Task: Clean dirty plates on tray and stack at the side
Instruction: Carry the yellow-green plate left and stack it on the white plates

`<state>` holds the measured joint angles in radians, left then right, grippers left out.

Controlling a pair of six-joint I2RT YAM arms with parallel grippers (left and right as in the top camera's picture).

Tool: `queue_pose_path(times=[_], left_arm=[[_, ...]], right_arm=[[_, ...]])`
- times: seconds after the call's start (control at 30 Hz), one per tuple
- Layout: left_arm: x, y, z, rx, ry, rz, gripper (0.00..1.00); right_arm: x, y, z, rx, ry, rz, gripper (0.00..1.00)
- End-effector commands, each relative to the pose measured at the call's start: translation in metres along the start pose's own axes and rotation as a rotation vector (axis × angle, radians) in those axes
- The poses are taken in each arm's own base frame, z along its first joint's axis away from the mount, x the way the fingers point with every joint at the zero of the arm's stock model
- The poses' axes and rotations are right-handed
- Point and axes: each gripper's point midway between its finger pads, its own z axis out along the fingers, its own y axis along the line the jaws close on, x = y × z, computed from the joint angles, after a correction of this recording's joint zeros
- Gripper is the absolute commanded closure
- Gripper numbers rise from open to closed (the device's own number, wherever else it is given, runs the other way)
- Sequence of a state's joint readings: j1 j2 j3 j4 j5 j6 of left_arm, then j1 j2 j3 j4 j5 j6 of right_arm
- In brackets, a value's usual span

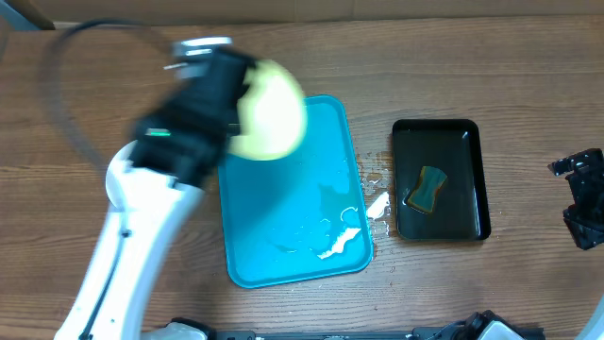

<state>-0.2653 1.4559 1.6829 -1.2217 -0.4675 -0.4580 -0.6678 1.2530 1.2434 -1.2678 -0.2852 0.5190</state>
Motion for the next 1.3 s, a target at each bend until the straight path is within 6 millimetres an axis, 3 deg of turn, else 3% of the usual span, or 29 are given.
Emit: queue_pose_path(times=[0.0,0.1,0.13,0.33,0.53,0.63,0.7,0.73,0.8,0.97,1.17,1.27], left_arm=[[0.016,0.04,0.018,0.005,0.145,-0.232,0.96],[0.032,0.1,0.051,-0.12,0.212,-0.368,0.96],[0.038,0.109,0.061,-0.128,0.228,-0.39,0.96],[0.088,0.157,0.113,-0.206,0.318,-0.519,0.96],[0.109,0.183,0.146,-0.233,0.285,-0.577,0.95],[0.11,0.187,0.151,-0.23,0.271,-0.556,0.92],[0.109,0.188,0.152,-0.229,0.266,-0.529,0.84],[0.109,0.188,0.152,-0.229,0.265,-0.53,0.78],[0.108,0.188,0.152,-0.229,0.264,-0.53,0.51],[0.105,0.183,0.152,-0.199,0.26,-0.525,0.24],[0.09,0.153,0.154,0.005,0.248,-0.44,0.22],[0.075,0.122,0.149,0.2,0.226,-0.361,0.23]], right_arm=[[-0.003,0.002,-0.001,-0.009,-0.008,-0.003,0.0],[-0.002,0.002,-0.001,-0.009,-0.007,-0.002,0.0],[-0.002,0.002,-0.001,-0.009,-0.007,-0.002,0.0],[-0.002,0.002,-0.001,-0.009,-0.007,-0.003,0.0],[-0.002,0.002,-0.001,-0.009,-0.007,-0.002,0.0],[-0.002,0.002,-0.001,-0.009,-0.007,-0.002,0.0],[-0.002,0.002,-0.001,-0.009,-0.007,-0.003,0.0],[-0.002,0.002,-0.001,-0.009,-0.007,-0.002,0.0],[-0.002,0.002,-0.001,-0.009,-0.007,-0.003,0.0],[-0.002,0.002,-0.001,-0.009,-0.007,-0.002,0.0],[-0.002,0.002,-0.001,-0.009,-0.007,-0.003,0.0],[-0.002,0.002,-0.001,-0.009,-0.007,-0.003,0.0]])
